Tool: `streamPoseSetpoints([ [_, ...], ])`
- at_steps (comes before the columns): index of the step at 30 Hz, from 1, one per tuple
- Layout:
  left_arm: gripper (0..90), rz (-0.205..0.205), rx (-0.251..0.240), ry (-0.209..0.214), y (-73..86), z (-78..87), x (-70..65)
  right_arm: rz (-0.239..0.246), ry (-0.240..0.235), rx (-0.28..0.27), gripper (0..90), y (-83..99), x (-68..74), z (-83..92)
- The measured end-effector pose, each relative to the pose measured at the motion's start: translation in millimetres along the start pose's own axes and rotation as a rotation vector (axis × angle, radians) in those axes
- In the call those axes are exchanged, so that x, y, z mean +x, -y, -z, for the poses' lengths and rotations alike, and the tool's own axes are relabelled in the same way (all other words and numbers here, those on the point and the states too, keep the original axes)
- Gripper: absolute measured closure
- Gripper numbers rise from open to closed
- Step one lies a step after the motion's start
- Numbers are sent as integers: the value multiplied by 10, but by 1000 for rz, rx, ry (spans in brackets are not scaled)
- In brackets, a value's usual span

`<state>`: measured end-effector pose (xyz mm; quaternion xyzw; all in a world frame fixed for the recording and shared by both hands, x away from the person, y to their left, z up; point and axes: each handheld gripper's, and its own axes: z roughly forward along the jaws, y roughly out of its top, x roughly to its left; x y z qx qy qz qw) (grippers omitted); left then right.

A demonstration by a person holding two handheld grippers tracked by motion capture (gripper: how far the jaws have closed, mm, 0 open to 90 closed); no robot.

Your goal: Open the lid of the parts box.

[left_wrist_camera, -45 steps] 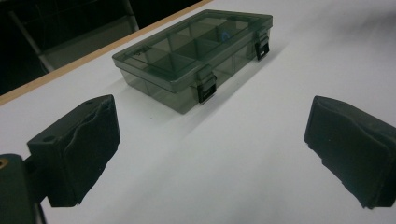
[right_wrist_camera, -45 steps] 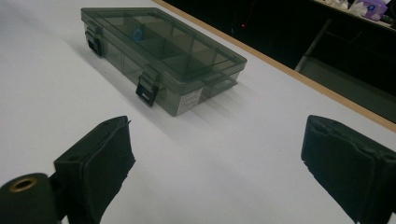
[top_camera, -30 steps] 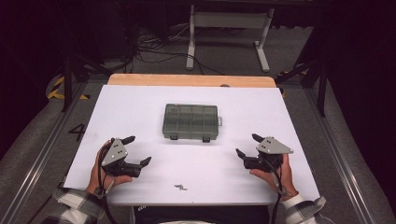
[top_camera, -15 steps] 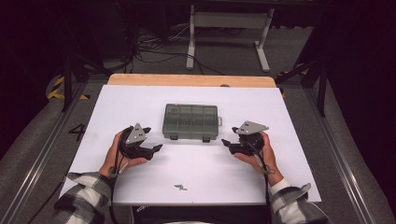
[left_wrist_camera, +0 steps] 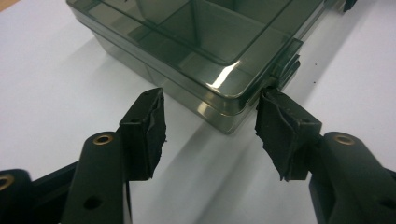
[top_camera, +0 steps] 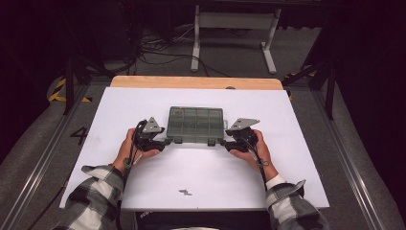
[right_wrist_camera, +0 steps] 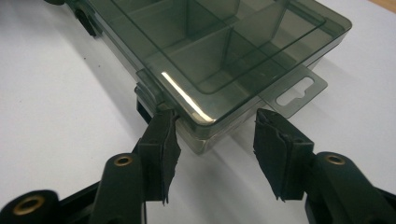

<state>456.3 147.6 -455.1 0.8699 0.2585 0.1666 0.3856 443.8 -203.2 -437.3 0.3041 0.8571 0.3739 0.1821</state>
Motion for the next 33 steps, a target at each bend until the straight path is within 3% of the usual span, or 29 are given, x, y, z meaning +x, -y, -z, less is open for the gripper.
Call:
streamPoseSetpoints([
  [2, 495, -4, 3, 11, -1, -11, -3, -3, -2, 2, 512, 3, 1, -4],
  [5, 523, 1, 11, 19, 0, -26, -16, -21, -31, -3, 574, 18, -9, -4],
  [8, 551, 7, 9, 21, 7, -11, -6, -18, -29, 4, 581, 21, 0, -6],
  [17, 577, 0, 12, 28, 13, -7, -18, -25, -38, 12, 619, 29, -2, 4],
  [30, 569, -3, 8, 31, 17, 16, -21, -29, -29, -14, 648, 23, 0, 32],
  [33, 512, -5, 1, 46, 19, 46, -11, -44, -34, -46, 634, 12, -8, 52],
])
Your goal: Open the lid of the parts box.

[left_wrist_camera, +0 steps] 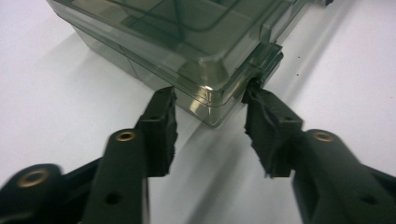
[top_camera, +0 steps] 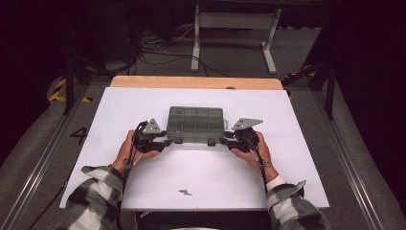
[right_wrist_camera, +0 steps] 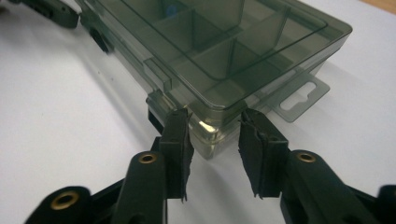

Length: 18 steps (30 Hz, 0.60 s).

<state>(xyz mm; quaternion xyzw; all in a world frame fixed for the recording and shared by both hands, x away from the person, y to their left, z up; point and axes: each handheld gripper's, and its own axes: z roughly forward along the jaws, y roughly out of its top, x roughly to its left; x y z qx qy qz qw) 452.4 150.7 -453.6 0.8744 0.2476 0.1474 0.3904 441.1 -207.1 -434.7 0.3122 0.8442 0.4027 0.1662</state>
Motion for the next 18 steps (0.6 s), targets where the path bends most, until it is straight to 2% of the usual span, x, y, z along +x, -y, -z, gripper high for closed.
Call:
streamPoseSetpoints([
  [2, 520, -7, -17, 2, -7, 45, -1, 1, 5, -5, 635, -12, 5, -2],
  [5, 481, -13, -46, -18, -17, 117, 6, 9, 17, -24, 639, -37, 9, 18],
  [7, 449, -19, -58, -52, -25, 133, 19, 9, 26, -36, 634, -49, 0, 37],
  [10, 420, -44, -63, -68, -48, 129, 31, 12, 42, -43, 624, -69, -15, 55],
  [11, 388, -62, -59, -79, -64, 127, 34, 10, 48, -48, 620, -87, -25, 67],
  [12, 387, -97, -67, -100, -96, 129, 37, 8, 51, -47, 618, -98, -27, 67],
  [17, 363, -106, -94, -98, -158, 142, 63, 18, 66, -60, 606, -169, -45, 101],
  [18, 365, -119, -85, -116, -179, 135, 64, 28, 75, -64, 607, -183, -49, 111],
])
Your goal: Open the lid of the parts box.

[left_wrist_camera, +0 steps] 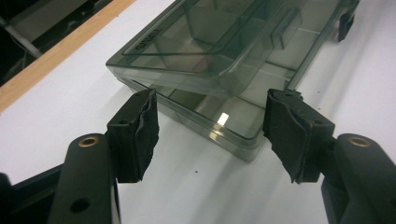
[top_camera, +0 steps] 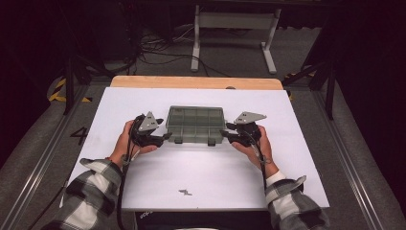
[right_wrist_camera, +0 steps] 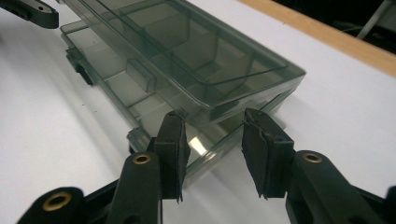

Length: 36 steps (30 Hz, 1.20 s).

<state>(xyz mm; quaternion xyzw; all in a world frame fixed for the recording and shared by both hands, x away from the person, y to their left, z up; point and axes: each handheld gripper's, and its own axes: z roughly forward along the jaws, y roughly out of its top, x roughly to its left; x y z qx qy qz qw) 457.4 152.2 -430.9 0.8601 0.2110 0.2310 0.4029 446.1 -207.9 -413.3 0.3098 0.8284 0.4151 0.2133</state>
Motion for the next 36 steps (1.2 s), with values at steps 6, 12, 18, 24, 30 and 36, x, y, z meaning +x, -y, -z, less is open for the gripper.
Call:
streamPoseSetpoints([
  [6, 388, -21, 12, -24, -71, -15, 49, 20, 18, 3, 606, -84, -32, 34],
  [12, 421, -32, 5, -34, -173, -50, 127, 53, 42, -22, 609, -161, -45, 32],
  [18, 513, -34, -21, -52, -269, -57, 209, 108, 82, -40, 619, -263, -102, 41],
  [24, 619, -39, -43, -64, -346, -38, 256, 128, 106, -66, 629, -333, -135, 41],
  [30, 698, -46, -50, -93, -408, -2, 299, 140, 116, -84, 686, -416, -168, 28],
  [36, 751, -44, -66, -117, -438, 4, 330, 159, 136, -99, 732, -503, -192, 0],
])
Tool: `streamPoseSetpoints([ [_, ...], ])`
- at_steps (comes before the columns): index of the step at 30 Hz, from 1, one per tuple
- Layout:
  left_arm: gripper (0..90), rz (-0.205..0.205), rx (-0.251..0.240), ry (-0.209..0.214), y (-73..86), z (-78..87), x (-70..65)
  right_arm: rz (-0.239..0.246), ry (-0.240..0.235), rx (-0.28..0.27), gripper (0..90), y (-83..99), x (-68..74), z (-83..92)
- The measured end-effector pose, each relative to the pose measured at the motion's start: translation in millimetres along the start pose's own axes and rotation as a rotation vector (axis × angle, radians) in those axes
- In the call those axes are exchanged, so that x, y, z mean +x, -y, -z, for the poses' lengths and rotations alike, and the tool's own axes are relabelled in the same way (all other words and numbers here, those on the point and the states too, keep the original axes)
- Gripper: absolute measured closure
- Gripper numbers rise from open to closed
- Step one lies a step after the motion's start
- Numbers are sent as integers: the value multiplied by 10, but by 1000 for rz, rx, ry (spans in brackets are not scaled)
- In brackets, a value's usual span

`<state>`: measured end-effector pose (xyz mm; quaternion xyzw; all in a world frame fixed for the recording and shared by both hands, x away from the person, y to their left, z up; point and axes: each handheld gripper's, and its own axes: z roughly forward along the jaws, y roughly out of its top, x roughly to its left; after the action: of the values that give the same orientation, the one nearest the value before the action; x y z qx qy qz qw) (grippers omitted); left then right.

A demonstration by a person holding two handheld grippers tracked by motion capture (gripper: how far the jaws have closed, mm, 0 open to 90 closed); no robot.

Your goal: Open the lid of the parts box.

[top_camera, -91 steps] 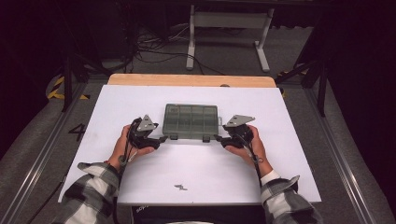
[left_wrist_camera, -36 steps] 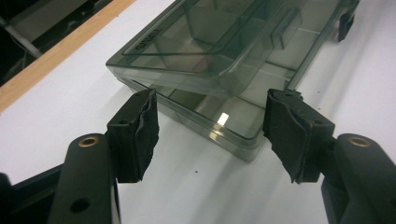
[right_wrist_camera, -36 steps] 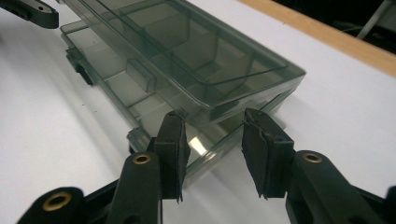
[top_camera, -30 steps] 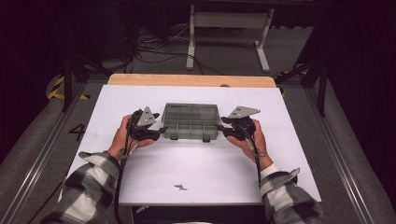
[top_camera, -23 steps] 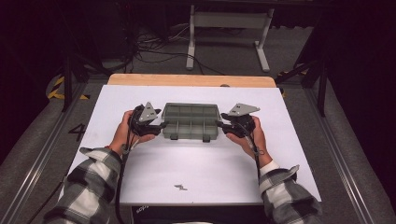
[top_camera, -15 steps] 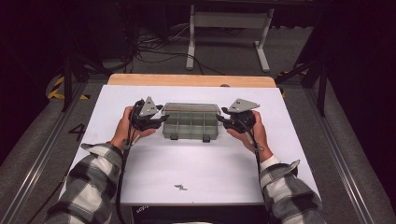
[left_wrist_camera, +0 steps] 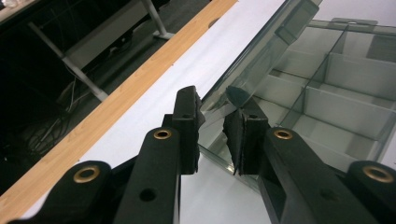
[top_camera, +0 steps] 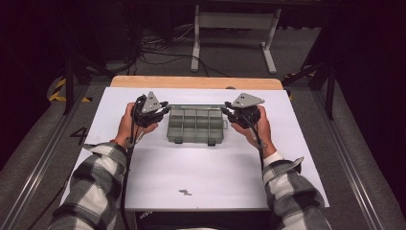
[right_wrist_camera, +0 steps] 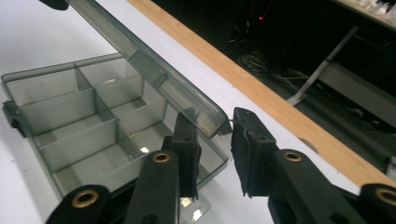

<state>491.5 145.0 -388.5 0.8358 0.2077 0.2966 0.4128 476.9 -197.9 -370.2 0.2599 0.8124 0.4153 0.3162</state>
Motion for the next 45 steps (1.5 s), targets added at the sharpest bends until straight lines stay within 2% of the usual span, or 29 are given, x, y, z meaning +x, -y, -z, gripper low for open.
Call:
streamPoseSetpoints([
  [8, 773, 3, -11, -13, -42, -17, 55, -2, 18, -2, 767, -39, -61, -53],
  [17, 771, 17, -19, -31, -93, -58, 122, -25, 21, -26, 748, -68, -103, -66],
  [21, 769, 42, -26, -30, -103, -85, 153, -33, 26, -35, 749, -78, -128, -69],
  [24, 756, 54, -26, -43, -119, -101, 185, -47, 24, -39, 726, -81, -158, -81],
  [28, 759, 65, -27, -60, -138, -121, 223, -99, 21, -49, 719, -104, -222, -91],
  [35, 757, 85, -15, -76, -137, -173, 243, -120, 19, -69, 754, -116, -251, -137],
  [37, 758, 77, -6, -83, -137, -198, 248, -123, 25, -69, 763, -111, -251, -159],
  [38, 758, 89, -5, -84, -135, -221, 245, -127, 26, -71, 768, -106, -256, -171],
  [43, 774, 99, 2, -82, -123, -285, 250, -158, 54, -83, 799, -76, -274, -233],
  [45, 774, 113, 11, -94, -102, -334, 245, -169, 66, -92, 811, -63, -282, -254],
])
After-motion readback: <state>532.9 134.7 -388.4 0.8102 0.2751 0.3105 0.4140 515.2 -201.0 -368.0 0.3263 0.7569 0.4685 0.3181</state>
